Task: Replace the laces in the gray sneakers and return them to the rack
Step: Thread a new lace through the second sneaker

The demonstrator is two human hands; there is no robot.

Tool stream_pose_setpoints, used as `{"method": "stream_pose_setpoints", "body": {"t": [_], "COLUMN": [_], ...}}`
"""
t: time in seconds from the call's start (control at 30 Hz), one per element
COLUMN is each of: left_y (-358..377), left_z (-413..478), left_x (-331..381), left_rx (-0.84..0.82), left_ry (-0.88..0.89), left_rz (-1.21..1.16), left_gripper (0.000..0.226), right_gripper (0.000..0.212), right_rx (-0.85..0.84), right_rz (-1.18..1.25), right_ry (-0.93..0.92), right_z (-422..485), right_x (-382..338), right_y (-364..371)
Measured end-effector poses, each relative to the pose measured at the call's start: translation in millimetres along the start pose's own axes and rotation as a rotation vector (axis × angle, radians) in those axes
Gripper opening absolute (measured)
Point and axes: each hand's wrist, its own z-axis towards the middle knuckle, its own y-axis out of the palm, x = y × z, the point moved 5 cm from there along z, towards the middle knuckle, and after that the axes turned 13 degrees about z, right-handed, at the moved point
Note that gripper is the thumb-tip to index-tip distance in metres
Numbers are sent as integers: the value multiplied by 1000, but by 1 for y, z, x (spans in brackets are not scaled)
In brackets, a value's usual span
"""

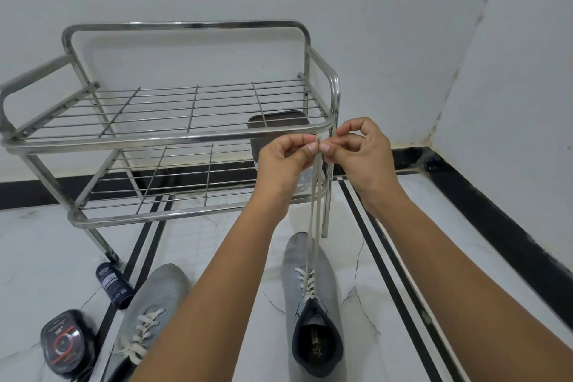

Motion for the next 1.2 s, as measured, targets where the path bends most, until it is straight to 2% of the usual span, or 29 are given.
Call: {"method": "stream_pose_setpoints", "body": {"t": [1.2], "left_y": [2], "left_z": [3], "left_x": [1], "left_rx": [-19], "left_ry": [-14], "left_rz": [-31], "left_gripper": [13], "right_gripper": [30], "right_rx": [13], "right_rz": [49], "right_ry": [-18], "right_z": [0], "right_x": [1], "right_y": [0]}}
